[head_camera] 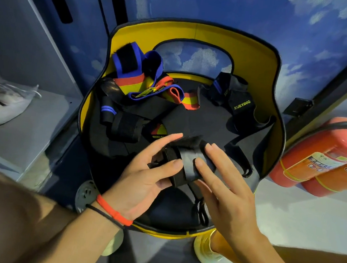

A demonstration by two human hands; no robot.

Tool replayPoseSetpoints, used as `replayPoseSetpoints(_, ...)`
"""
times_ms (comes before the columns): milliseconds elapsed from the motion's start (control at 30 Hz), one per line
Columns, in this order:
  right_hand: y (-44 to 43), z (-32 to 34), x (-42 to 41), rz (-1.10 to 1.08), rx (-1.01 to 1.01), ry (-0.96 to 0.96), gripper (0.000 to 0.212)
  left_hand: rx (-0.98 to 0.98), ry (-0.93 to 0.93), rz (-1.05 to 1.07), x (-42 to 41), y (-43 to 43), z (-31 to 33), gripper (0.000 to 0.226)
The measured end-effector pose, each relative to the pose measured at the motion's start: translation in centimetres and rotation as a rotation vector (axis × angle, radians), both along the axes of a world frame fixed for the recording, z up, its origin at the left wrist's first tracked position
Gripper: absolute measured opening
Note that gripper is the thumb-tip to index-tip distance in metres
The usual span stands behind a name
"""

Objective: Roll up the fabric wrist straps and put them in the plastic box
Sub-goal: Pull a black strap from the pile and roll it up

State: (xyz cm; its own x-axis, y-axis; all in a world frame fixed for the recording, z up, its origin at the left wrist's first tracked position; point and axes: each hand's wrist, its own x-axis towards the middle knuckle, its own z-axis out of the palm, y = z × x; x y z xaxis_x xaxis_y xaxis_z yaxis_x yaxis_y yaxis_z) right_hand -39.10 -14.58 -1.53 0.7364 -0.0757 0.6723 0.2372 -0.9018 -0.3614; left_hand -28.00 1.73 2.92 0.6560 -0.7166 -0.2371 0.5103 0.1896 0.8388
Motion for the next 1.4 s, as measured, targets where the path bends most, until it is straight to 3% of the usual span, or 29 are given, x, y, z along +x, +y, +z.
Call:
replayPoseSetpoints(200, 0.1, -0.1, -0.3, -0.042, 0.052, -0.057, 0.044, -0.002, -0.071, -0.006, -0.3, 0.0, 1.1, 0.06)
replayPoseSetpoints(300, 0.4, 0.8, -0.3, -0.024, 0.176, -0.053, 0.032, 0.054, -0.313, 0.134, -0.6, -0.1, 1.3, 0.056)
replayPoseSetpoints(367, 1.2, 1.4, -0.5, -0.011, 0.476, 0.003, 0.029, 0.175, -0.667, 0.218, -0.3, -0.1, 1.2, 0.053)
replayPoseSetpoints(433, 2.0, 2.0, -0.6, 0.023, 0.924, 0.064, 0.038, 0.254, -1.0, 0.26, -0.1, -0.1, 0.9, 0.051)
replayPoseSetpoints(533, 1.4, 3.1, -0.1, 0.23, 1.587, 0.241, 0.084, 0.232, -1.307, 0.264, -0.5, -0.5, 0.5, 0.047)
replayPoseSetpoints(667, 0.7, 4.4, 0.1, 0.406, 1.833, 0.405, 0.087, 0.239, -1.633, 0.192, -2.5, -1.2, -1.2, 0.031)
replayPoseSetpoints(800, 1.1, 4.2, -0.4, 0.39, 1.935, 0.41, 0.079, 0.308, -1.377, 0.198, -5.0, -2.2, -1.1, 0.057)
replayPoseSetpoints(900, 0.6, 4.0, -0.8, 0.297, 1.934, 0.285, 0.098, 0.186, -1.515, 0.15, -5.5, -2.1, -1.2, 0.036)
replayPoseSetpoints(933, 0.4, 4.2, -0.9, 0.277, 1.91, 0.253, 0.1, 0.128, -1.412, 0.138, -5.6, -2.0, -1.0, 0.031)
replayPoseSetpoints(1033, 0.1, 5.0, -0.9, 0.181, 1.647, 0.24, 0.095, -0.077, -0.867, 0.163, -5.7, -2.1, 0.1, 0.029)
replayPoseSetpoints(1100, 0.1, 5.2, -1.0, 0.1, 1.371, 0.272, 0.103, 0.005, -0.655, 0.205, -5.3, -2.3, 0.3, 0.039)
replayPoseSetpoints(1200, 0.2, 4.7, -1.3, 0.088, 1.081, 0.3, 0.113, 0.205, -0.463, 0.095, -4.4, -2.1, -0.2, 0.058)
replayPoseSetpoints(1400, 1.1, 3.2, -1.3, 0.11, 0.811, 0.271, 0.11, 0.27, -0.337, 0.013, -3.8, -1.8, 0.1, 0.062)
